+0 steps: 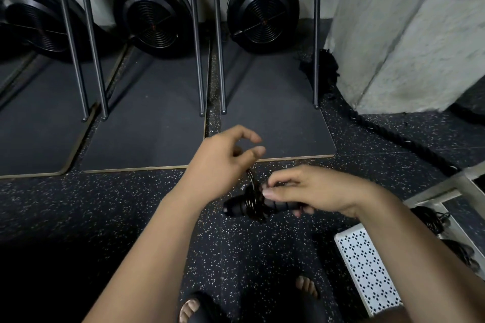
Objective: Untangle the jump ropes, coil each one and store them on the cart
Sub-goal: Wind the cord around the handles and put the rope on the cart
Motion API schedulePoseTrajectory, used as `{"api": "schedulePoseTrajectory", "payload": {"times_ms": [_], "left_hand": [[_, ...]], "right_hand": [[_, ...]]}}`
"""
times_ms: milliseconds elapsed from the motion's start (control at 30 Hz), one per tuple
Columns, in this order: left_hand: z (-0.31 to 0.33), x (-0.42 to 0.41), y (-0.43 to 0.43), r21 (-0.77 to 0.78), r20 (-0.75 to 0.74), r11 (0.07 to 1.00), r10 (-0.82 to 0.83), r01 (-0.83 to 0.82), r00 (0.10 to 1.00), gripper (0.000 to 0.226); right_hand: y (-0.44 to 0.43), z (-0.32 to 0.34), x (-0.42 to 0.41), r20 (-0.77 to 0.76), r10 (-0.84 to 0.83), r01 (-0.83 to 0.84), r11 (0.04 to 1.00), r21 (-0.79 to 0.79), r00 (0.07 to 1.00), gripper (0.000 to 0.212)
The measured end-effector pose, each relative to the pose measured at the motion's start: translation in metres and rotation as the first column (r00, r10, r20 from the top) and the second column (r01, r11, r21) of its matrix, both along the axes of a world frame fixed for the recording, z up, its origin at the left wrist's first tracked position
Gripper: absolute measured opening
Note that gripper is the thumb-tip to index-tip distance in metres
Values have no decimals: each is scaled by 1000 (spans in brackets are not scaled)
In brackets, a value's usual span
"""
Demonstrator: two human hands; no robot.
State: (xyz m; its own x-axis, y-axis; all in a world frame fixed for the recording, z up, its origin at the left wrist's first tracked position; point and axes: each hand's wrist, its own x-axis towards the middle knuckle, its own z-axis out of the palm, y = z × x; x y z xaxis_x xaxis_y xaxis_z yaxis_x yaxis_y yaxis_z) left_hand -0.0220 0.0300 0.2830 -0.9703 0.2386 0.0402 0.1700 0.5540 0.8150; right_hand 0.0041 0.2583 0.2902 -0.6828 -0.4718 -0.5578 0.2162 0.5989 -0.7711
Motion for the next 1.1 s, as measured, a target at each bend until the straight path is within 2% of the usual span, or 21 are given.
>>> {"api": "schedulePoseTrajectory", "payload": {"times_ms": [67, 200, 300, 333, 367, 400, 467, 533, 633, 767, 867, 1000, 1100], "left_hand": [[0, -3, -4, 85, 34, 996, 26, -28, 999, 7], [2, -5, -6, 235, 133, 971, -3, -29, 991, 19], [11, -1, 4, 326, 223, 943, -4, -71, 975, 30], [12, 0, 7, 371, 262, 926, -27, -75, 965, 32], [14, 2, 11, 379, 307, 924, -65, -59, 950, 33], [13, 5, 13, 301, 350, 953, -87, -24, 933, 37], [11, 13, 17, 240, 326, 970, -109, 29, 939, 46], [4, 12, 19, 269, 294, 962, -27, -55, 955, 43], [-1, 7, 25, 290, 337, 943, 62, -166, 939, 47], [-8, 6, 27, 273, 269, 961, -22, -54, 963, 43], [-14, 5, 29, 205, 266, 978, -24, -32, 964, 38], [-16, 5, 26, 48, 241, 998, -37, 26, 970, 27], [-14, 6, 26, -39, 210, 998, -32, 41, 977, 35]], "right_hand": [[-1, 10, 4, 46, 62, -55, 989, -139, 997, 35], [-2, 25, 7, 73, 54, -22, 923, -384, 996, 35], [2, 26, 7, 90, 25, 28, 837, -546, 996, 55], [3, 26, 7, 111, 11, 58, 799, -598, 994, 50], [3, 27, 8, 131, -5, 89, 759, -645, 991, 44], [3, 28, 7, 142, -27, 117, 725, -678, 989, 44], [2, 28, 4, 138, -86, 159, 668, -727, 987, 60], [2, 26, 0, 134, -177, 216, 627, -749, 975, 70], [0, 24, -3, 159, -333, 336, 586, -737, 930, 67], [0, 22, -9, 184, -489, 453, 516, -727, 852, 59], [3, 18, -14, 171, -601, 523, 480, -705, 781, 63], [6, 14, -14, 114, -682, 589, 520, -619, 722, 46], [5, 10, -17, 66, -744, 640, 521, -564, 664, 47]]}}
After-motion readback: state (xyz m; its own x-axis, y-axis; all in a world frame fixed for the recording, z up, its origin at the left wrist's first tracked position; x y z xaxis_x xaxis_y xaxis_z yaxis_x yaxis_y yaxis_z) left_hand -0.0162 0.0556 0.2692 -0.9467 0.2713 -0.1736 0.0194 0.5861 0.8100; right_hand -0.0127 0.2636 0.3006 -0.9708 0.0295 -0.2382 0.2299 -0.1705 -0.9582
